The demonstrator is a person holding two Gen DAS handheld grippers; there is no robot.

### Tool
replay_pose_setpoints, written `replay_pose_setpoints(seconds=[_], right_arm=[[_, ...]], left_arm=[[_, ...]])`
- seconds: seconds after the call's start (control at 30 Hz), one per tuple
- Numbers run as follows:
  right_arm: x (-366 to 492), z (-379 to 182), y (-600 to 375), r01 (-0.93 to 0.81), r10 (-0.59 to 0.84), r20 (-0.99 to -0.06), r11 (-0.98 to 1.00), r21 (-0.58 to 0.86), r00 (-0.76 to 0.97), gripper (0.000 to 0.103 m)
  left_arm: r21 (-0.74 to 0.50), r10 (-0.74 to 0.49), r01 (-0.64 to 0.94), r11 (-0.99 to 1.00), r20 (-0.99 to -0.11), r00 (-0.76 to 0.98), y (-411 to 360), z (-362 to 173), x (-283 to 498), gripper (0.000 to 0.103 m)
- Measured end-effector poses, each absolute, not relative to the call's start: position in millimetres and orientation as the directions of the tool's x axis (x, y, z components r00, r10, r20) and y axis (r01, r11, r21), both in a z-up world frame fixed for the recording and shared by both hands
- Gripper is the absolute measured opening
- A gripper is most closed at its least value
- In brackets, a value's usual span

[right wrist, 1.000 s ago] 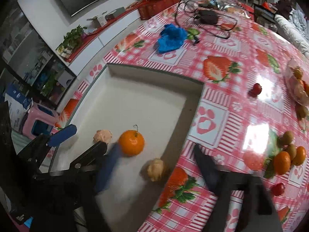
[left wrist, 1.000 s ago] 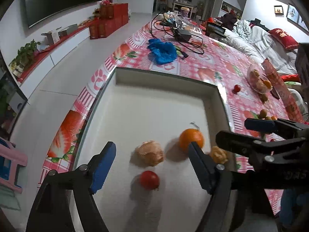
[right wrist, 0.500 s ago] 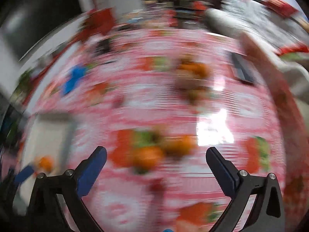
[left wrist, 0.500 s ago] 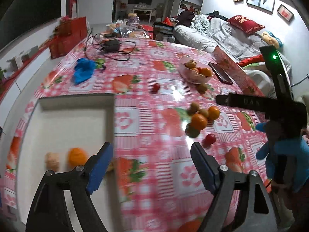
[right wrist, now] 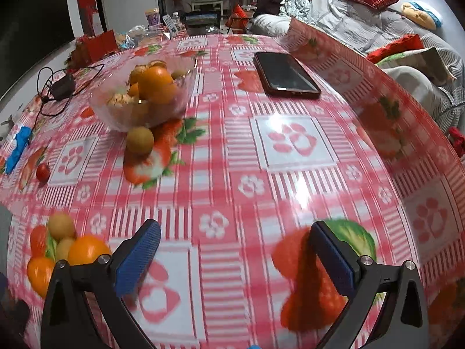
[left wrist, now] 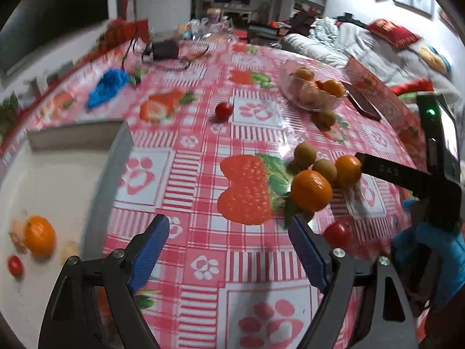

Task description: Organize fruits

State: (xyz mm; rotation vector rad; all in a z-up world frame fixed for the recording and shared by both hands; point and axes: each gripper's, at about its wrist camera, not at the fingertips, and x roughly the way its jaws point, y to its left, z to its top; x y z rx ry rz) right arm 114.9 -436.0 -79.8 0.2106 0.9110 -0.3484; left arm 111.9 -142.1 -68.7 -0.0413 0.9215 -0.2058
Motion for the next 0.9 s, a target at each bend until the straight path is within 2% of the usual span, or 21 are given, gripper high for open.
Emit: replay_pose_setpoints(seconds=[0.23,0.4,0.5,0.9], right_arm=[[112.5,-80.9,-439.1,0.381,-0.204,-0.799,0.924,0.034,0.565,0.103],[112.8,-81.0,-439.4,0.381,-0.203,-0.799,0.924,0.035,0.566,0.103],[113.0,-81.1,-439.7,0.381,-0.203,-0.799,0.924,0.035,0.566,0.103],[113.6,-81.2,-439.8,0.38,-0.202,-0.799,0.924,0.035,0.566,0.103]], left_arm=[[-0.137,-0.185,0.125,0.983,-0.781,0.596,-137.7,-76.5,119.8,0.088],[-0.123,-0.183,0.141,0.982,-0.79,0.586,-143.7,-79.4,123.2,0.096],[-0.112,-0.176,0.145,0.983,-0.793,0.583,-145.8,-79.7,122.2,0.097],[-0.27,-0.297,0.138,0.953,-0.742,0.601,-125.4,-76.1,119.9,0.097]])
